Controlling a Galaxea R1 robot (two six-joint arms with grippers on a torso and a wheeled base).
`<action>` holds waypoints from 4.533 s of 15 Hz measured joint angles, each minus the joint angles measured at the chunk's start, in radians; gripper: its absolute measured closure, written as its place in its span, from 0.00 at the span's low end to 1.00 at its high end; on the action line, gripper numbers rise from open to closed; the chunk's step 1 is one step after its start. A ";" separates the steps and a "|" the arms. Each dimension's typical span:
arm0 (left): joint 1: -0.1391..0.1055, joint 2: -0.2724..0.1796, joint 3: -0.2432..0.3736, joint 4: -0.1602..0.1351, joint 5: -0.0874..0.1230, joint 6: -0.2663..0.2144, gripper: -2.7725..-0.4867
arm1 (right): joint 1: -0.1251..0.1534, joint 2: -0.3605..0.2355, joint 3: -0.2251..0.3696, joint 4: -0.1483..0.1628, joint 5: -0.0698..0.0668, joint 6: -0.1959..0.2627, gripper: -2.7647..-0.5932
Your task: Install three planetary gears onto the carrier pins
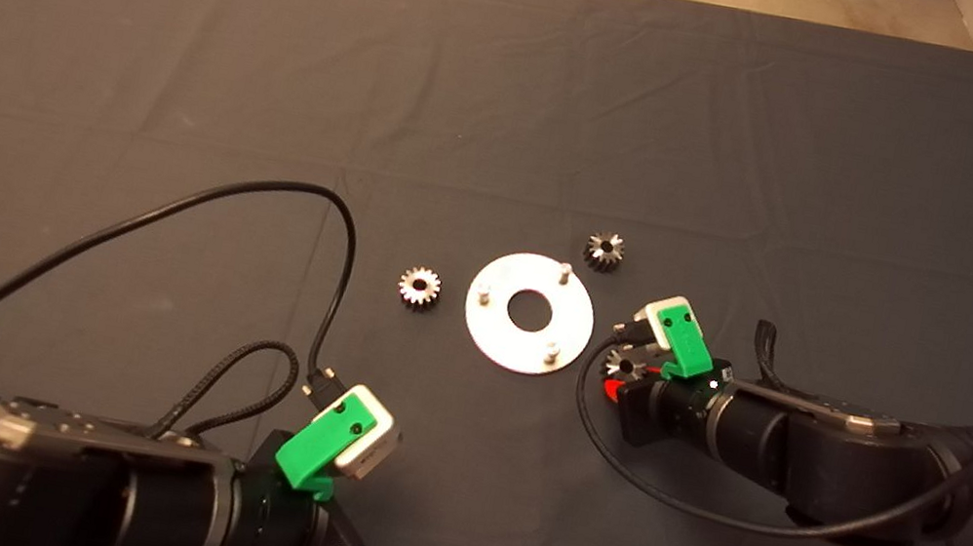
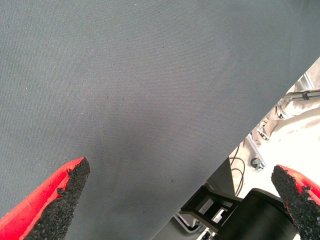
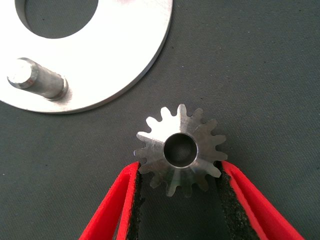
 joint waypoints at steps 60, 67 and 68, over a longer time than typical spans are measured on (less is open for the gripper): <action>0.000 0.042 0.000 0.027 0.008 -0.015 0.06 | 0.108 0.153 0.025 0.002 -0.026 0.003 0.90; -0.014 0.044 0.000 0.027 0.010 -0.018 0.06 | 0.181 0.150 0.030 0.139 -0.024 0.003 0.90; -0.014 0.044 0.000 0.029 0.010 -0.018 0.06 | 0.179 0.149 0.030 0.144 -0.024 0.003 0.90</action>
